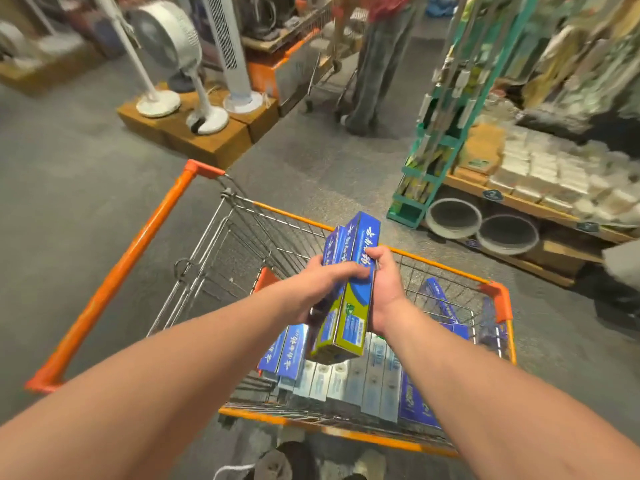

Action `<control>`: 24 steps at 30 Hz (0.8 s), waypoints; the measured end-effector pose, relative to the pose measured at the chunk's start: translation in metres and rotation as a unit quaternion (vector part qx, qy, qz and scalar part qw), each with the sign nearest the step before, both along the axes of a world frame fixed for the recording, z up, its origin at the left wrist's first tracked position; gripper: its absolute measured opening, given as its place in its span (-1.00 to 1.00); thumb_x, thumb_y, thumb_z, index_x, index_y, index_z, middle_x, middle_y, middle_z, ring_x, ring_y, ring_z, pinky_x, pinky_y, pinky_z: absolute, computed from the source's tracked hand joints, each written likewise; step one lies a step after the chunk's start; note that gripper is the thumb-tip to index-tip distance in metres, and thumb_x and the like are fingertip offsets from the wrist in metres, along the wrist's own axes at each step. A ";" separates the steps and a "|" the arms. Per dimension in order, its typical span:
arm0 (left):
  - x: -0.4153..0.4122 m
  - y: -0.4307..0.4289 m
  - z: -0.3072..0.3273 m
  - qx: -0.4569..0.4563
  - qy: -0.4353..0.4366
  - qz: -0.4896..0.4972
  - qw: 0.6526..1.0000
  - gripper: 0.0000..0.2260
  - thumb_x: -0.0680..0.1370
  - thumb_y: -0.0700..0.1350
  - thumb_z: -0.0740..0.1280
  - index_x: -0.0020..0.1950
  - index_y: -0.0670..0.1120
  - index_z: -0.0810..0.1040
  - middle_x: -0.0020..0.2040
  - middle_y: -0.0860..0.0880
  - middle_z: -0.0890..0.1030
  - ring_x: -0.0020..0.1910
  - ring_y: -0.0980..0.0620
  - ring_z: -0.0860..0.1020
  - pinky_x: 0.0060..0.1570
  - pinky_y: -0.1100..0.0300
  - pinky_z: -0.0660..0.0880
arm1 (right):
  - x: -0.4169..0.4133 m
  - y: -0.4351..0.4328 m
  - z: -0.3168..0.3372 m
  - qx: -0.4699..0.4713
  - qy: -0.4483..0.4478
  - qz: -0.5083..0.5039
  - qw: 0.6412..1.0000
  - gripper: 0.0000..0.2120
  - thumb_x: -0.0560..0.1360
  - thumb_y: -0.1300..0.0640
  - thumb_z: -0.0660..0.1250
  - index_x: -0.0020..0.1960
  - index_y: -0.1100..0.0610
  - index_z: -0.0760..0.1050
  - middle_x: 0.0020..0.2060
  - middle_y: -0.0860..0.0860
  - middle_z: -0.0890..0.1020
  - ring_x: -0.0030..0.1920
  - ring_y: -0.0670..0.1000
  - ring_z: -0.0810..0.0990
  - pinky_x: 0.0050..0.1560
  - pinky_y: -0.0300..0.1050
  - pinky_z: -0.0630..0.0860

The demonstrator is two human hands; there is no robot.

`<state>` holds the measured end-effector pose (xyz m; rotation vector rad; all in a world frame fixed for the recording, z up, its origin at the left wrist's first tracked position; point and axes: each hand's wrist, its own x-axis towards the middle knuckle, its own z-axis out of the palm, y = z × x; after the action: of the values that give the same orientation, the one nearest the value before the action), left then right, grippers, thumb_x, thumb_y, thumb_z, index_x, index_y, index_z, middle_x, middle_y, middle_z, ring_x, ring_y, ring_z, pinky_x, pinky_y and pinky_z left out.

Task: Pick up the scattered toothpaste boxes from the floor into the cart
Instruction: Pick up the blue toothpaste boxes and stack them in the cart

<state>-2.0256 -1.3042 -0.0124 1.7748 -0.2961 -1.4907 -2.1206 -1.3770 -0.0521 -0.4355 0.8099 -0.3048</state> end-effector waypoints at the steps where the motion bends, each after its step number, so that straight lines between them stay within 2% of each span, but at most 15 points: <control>1: 0.004 -0.001 -0.010 -0.005 -0.019 0.013 1.000 -0.45 0.40 -0.05 0.57 0.30 0.00 0.38 -0.16 -0.07 0.70 -0.38 0.01 0.67 -0.37 0.15 0.61 | 0.003 -0.004 -0.009 0.011 0.002 0.013 1.000 -0.37 0.37 -0.16 0.21 0.27 0.18 0.64 0.18 0.25 0.62 0.04 0.26 0.60 0.22 0.14 0.50; 2: 0.008 -0.003 -0.023 -0.004 -0.049 0.017 0.999 -0.41 0.38 -0.09 0.58 0.31 0.00 0.35 -0.11 -0.05 0.69 -0.32 0.02 0.68 -0.35 0.15 0.62 | 0.005 -0.008 -0.019 0.022 0.010 0.028 0.999 -0.36 0.41 -0.14 0.18 0.34 0.19 0.60 0.26 0.25 0.61 0.14 0.27 0.59 0.35 0.19 0.43; 3: 0.011 -0.005 -0.037 0.004 -0.083 0.013 0.996 -0.33 0.33 -0.06 0.60 0.32 0.01 0.32 -0.04 -0.03 0.69 -0.21 0.01 0.70 -0.23 0.11 0.66 | 0.007 -0.011 -0.028 0.030 0.024 0.038 0.999 -0.38 0.45 -0.12 0.16 0.36 0.20 0.58 0.31 0.24 0.59 0.20 0.27 0.57 0.44 0.23 0.36; 5: 0.013 -0.010 -0.069 0.047 -0.156 -0.004 0.987 -0.10 0.15 0.14 0.60 0.38 0.05 0.26 0.10 -0.02 0.65 0.01 -0.03 0.67 0.05 0.03 0.63 | 0.012 -0.015 -0.048 0.025 0.080 0.042 0.996 -0.46 0.49 -0.07 0.20 0.34 0.18 0.60 0.27 0.23 0.63 0.20 0.24 0.61 0.45 0.23 0.39; 7: 0.014 -0.015 -0.105 0.080 -0.201 -0.027 0.976 0.13 0.00 0.26 0.55 0.48 0.05 0.14 0.23 -0.05 0.59 0.14 -0.11 0.62 0.17 -0.04 0.59 | 0.018 -0.018 -0.076 -0.019 0.159 0.031 0.987 -0.48 0.45 -0.04 0.39 0.34 0.18 0.57 0.14 0.18 0.71 0.07 0.18 0.70 0.22 0.14 0.61; 8: 0.012 -0.017 -0.123 0.087 -0.213 -0.049 0.972 0.22 -0.01 0.28 0.55 0.54 0.02 0.06 0.30 -0.07 0.56 0.22 -0.15 0.59 0.22 -0.06 0.56 | 0.019 -0.018 -0.093 -0.048 0.200 0.020 0.978 -0.45 0.41 0.00 0.50 0.33 0.19 0.55 0.05 0.14 0.74 -0.05 0.14 0.74 -0.02 0.05 0.69; 9: 0.010 -0.019 -0.139 0.093 -0.224 -0.072 0.968 0.29 0.00 0.29 0.55 0.59 -0.02 0.00 0.38 -0.10 0.51 0.30 -0.17 0.54 0.29 -0.07 0.51 | 0.019 -0.019 -0.111 -0.075 0.238 0.008 0.968 -0.47 0.40 0.06 0.56 0.31 0.20 0.55 -0.03 0.11 0.76 -0.15 0.11 0.75 -0.20 -0.03 0.68; 10: 0.008 -0.020 -0.153 0.093 -0.232 -0.092 0.964 0.32 0.00 0.30 0.56 0.61 -0.05 -0.02 0.43 -0.11 0.46 0.38 -0.19 0.49 0.35 -0.07 0.46 | 0.019 -0.019 -0.129 -0.090 0.257 0.003 0.962 -0.52 0.41 0.12 0.57 0.28 0.19 0.56 -0.06 0.10 0.76 -0.18 0.12 0.76 -0.26 -0.06 0.64; 12: 0.006 -0.022 -0.192 0.091 -0.230 -0.113 0.962 0.34 -0.03 0.35 0.55 0.61 -0.06 0.04 0.44 -0.12 0.43 0.41 -0.16 0.44 0.39 -0.09 0.43 | 0.015 -0.018 -0.164 -0.083 0.278 -0.005 0.957 -0.67 0.47 0.20 0.52 0.22 0.18 0.59 -0.05 0.13 0.76 -0.15 0.15 0.76 -0.23 -0.05 0.63; 14: 0.004 -0.023 -0.267 0.084 -0.209 -0.118 0.967 0.24 -0.05 0.45 0.57 0.54 0.04 0.25 0.31 -0.01 0.56 0.30 -0.04 0.55 0.30 -0.07 0.51 | 0.009 -0.019 -0.196 -0.072 0.295 -0.017 0.953 -0.79 0.51 0.28 0.45 0.15 0.21 0.62 -0.06 0.17 0.75 -0.13 0.17 0.75 -0.19 -0.01 0.66; 15: 0.004 -0.022 -0.309 0.088 -0.185 -0.107 0.973 0.11 -0.03 0.46 0.59 0.45 0.11 0.38 0.22 0.05 0.63 0.22 -0.01 0.61 0.21 -0.07 0.57 | 0.007 -0.019 -0.210 -0.065 0.295 -0.016 0.953 -0.79 0.52 0.30 0.42 0.16 0.23 0.63 -0.05 0.20 0.75 -0.09 0.21 0.75 -0.12 0.08 0.68; 17: 0.005 -0.018 -0.340 0.092 -0.127 -0.071 0.985 -0.35 0.16 0.22 0.62 0.18 0.09 0.56 -0.01 0.02 0.71 0.03 -0.12 0.69 0.01 -0.13 0.64 | 0.004 -0.018 -0.238 -0.045 0.281 -0.007 0.959 -0.75 0.53 0.32 0.40 0.21 0.27 0.61 0.00 0.26 0.73 0.00 0.31 0.73 0.04 0.30 0.65; 19: 0.006 -0.018 -0.318 0.102 -0.110 -0.040 0.988 -0.71 0.37 -0.03 0.46 0.05 -0.02 0.53 -0.12 -0.05 0.67 -0.09 -0.17 0.66 -0.06 -0.07 0.59 | 0.001 -0.015 -0.261 -0.030 0.280 -0.001 0.960 -0.72 0.54 0.29 0.43 0.24 0.28 0.58 0.03 0.26 0.72 0.04 0.32 0.71 0.11 0.38 0.61; 21: 0.006 -0.019 -0.305 0.128 -0.141 -0.032 0.981 -0.82 0.58 -0.08 0.32 0.14 -0.09 0.46 0.04 -0.14 0.63 0.06 -0.20 0.62 0.08 -0.04 0.55 | -0.001 -0.011 -0.279 -0.020 0.295 0.001 0.955 -0.70 0.54 0.25 0.46 0.24 0.27 0.56 0.02 0.24 0.73 0.02 0.28 0.73 0.10 0.35 0.62; 24: 0.003 -0.017 -0.317 0.185 -0.190 -0.075 0.961 -0.76 0.67 0.01 0.27 0.19 -0.15 0.39 0.17 -0.19 0.57 0.19 -0.26 0.55 0.15 -0.04 0.48 | -0.005 -0.005 -0.299 -0.011 0.306 0.015 0.952 -0.70 0.54 0.22 0.47 0.24 0.27 0.55 0.02 0.22 0.74 0.01 0.25 0.74 0.09 0.33 0.63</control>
<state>-2.0222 -1.3213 -0.3292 2.3936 -0.3688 -1.3621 -2.1254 -1.3817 -0.3516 -0.5739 1.4059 -0.1476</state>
